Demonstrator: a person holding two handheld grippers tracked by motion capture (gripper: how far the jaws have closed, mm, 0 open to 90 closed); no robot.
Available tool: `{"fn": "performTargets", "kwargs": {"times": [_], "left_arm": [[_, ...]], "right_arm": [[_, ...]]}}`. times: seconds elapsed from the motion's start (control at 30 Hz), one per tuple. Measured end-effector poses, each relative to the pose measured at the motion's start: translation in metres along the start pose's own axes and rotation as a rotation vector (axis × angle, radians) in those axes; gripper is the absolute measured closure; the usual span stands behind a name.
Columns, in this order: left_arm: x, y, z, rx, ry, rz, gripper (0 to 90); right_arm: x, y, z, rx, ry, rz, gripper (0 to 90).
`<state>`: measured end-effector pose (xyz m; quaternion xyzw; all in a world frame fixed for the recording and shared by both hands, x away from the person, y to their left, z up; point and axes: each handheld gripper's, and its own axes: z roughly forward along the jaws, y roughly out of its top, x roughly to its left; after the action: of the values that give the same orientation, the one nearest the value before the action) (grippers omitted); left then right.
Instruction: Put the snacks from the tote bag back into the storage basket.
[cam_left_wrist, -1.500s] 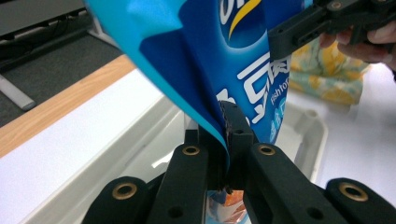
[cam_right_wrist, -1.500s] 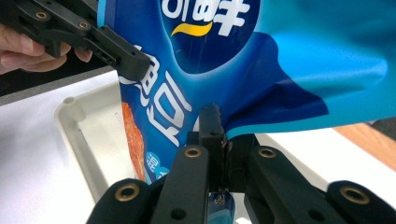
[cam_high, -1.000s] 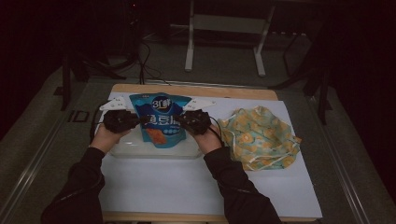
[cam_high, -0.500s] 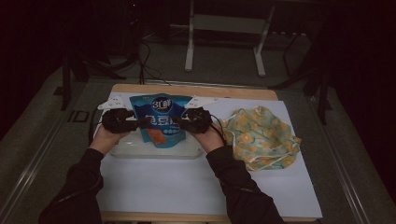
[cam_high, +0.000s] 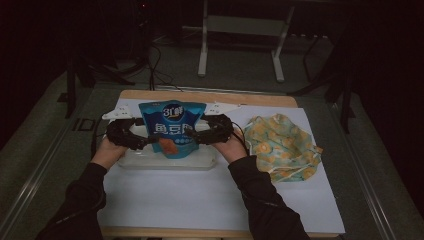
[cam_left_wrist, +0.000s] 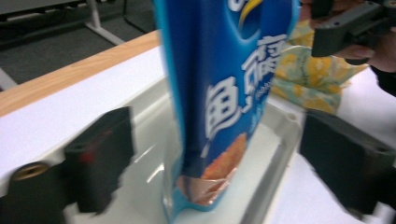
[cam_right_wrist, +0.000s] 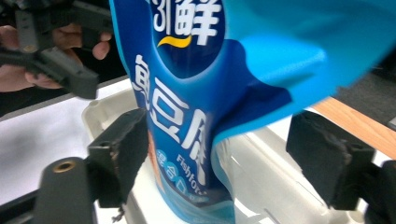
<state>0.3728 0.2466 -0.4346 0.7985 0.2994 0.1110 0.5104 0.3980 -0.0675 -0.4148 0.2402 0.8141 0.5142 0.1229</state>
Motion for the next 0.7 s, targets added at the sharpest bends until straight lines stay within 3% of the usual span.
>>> {"fn": "performTargets", "kwargs": {"times": [0.1, 0.2, 0.7], "left_arm": [[-0.004, -0.002, -0.002, -0.004, 0.005, -0.007, 2.9], [-0.010, -0.005, -0.005, -0.029, 0.014, -0.007, 2.9], [-0.028, -0.029, -0.022, -0.041, 0.040, -0.045, 2.9]], "right_arm": [[-0.002, -0.001, -0.003, -0.014, -0.006, 0.009, 17.9], [-0.005, -0.004, -0.010, -0.004, -0.016, 0.000, 17.4], [-0.011, -0.020, -0.047, 0.025, -0.060, -0.038, 17.8]]}}
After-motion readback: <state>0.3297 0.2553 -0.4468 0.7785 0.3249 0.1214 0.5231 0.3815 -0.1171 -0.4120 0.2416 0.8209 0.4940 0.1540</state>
